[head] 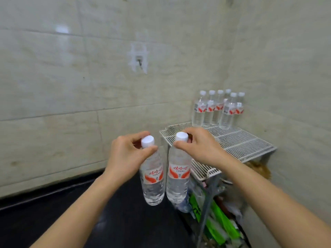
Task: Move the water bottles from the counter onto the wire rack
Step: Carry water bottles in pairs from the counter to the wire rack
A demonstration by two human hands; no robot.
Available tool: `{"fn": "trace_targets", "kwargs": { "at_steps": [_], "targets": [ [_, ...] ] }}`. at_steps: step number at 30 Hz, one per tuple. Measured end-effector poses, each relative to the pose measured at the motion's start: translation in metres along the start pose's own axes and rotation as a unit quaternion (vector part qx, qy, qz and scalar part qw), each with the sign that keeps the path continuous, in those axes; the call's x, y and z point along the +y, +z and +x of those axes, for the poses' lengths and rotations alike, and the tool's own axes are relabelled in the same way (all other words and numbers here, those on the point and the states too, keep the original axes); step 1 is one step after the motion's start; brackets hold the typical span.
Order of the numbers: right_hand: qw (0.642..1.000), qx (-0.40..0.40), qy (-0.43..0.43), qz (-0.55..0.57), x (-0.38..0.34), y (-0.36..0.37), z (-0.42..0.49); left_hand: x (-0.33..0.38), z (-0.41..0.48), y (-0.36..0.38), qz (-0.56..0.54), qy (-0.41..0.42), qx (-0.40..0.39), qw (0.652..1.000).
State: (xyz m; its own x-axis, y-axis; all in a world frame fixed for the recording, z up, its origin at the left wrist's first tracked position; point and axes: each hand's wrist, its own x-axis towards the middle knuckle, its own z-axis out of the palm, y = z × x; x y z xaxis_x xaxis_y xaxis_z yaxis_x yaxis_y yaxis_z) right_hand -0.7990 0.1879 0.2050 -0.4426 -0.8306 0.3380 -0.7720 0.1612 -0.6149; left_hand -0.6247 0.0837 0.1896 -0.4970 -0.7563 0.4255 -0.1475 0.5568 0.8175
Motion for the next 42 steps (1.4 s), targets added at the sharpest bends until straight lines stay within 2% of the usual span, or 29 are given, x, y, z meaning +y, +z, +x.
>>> {"fn": "trace_targets", "kwargs": {
  "at_steps": [7, 17, 21, 30, 42],
  "targets": [
    [0.997, 0.083, -0.001, -0.003, 0.060, -0.093, 0.042, 0.046, 0.073, 0.093, -0.101, 0.038, 0.000, 0.994],
    [0.996, 0.082, 0.016, -0.024, 0.168, -0.156, 0.115, 0.071, 0.157, 0.210, -0.101, 0.056, -0.058, 0.992],
    [0.997, 0.058, 0.027, -0.042, 0.209, -0.168, 0.148, 0.069, 0.185, 0.246, -0.093, 0.037, -0.061, 0.993],
    [0.992, -0.031, -0.011, -0.118, 0.279, -0.190, 0.230, 0.053, 0.259, 0.325, 0.044, 0.031, -0.034, 0.998],
    [0.985, -0.080, -0.057, -0.145, 0.334, -0.194, 0.313, 0.041, 0.328, 0.391, 0.088, -0.012, 0.012, 0.996]
  ]
}}
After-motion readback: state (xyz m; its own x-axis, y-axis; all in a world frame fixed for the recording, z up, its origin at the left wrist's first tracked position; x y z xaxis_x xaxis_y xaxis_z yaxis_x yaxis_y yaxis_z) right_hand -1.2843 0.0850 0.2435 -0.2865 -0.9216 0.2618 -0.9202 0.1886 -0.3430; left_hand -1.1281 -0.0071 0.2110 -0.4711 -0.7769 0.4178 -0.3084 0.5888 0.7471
